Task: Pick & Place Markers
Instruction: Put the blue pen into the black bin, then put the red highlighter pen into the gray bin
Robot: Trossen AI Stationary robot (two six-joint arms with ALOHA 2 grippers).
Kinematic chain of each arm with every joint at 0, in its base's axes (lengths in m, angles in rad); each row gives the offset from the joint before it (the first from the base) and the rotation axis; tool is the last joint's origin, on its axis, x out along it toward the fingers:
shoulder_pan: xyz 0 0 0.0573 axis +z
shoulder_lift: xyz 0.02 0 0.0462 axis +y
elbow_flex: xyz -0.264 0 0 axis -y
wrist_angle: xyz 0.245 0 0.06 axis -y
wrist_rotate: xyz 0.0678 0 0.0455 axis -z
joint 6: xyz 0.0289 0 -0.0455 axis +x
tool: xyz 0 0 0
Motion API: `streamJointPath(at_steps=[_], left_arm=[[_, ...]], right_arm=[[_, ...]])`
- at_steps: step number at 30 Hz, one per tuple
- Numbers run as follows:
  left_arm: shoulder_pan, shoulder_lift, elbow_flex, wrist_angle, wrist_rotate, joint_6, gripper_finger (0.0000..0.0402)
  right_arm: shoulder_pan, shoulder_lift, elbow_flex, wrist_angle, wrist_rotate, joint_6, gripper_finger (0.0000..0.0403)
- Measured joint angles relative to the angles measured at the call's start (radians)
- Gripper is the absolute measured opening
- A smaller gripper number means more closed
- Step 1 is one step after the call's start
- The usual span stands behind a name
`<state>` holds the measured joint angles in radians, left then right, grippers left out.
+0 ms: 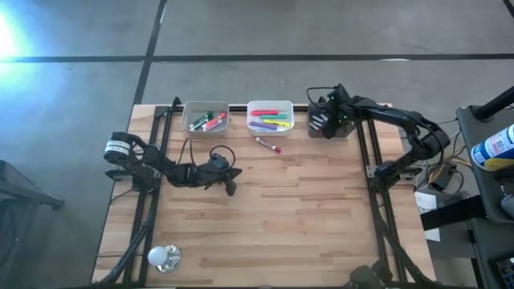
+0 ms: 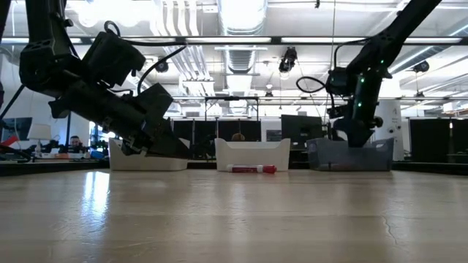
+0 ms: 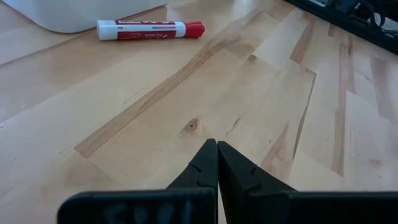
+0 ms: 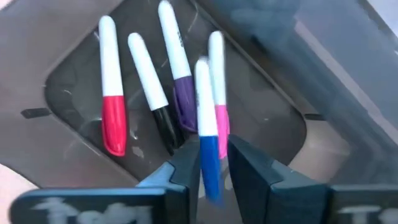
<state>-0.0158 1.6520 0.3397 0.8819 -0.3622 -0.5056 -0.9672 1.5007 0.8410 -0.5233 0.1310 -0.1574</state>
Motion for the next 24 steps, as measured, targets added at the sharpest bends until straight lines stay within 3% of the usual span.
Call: streamJointPath(at_steps=[5, 10, 13, 16, 20, 24], left_arm=[[0.0, 0.0, 0.0, 0.0, 0.003, 0.0, 0.0003], [0.0, 0.0, -0.001, 0.0, 0.002, 0.0, 0.0003], [0.0, 0.0, -0.006, 0.0, -0.001, 0.0, 0.0003], [0.0, 0.0, -0.013, 0.001, -0.002, 0.0, 0.0003], [0.001, 0.0, -0.019, 0.0, -0.003, 0.001, 0.0003], [0.001, 0.0, -0.019, 0.001, -0.005, 0.006, 0.0003]], right_arm=[[0.0, -0.011, 0.002, -0.003, 0.006, 0.005, 0.0106], [0.002, -0.12, 0.0, -0.026, 0.027, 0.029, 0.0118], [0.027, -0.228, -0.037, -0.006, 0.014, 0.058, 0.0103], [0.076, -0.345, -0.118, 0.081, -0.063, 0.088, 0.0077], [0.185, -0.482, -0.278, 0.289, -0.198, 0.138, 0.0041], [0.338, -0.562, -0.432, 0.513, -0.219, 0.199, 0.0017]])
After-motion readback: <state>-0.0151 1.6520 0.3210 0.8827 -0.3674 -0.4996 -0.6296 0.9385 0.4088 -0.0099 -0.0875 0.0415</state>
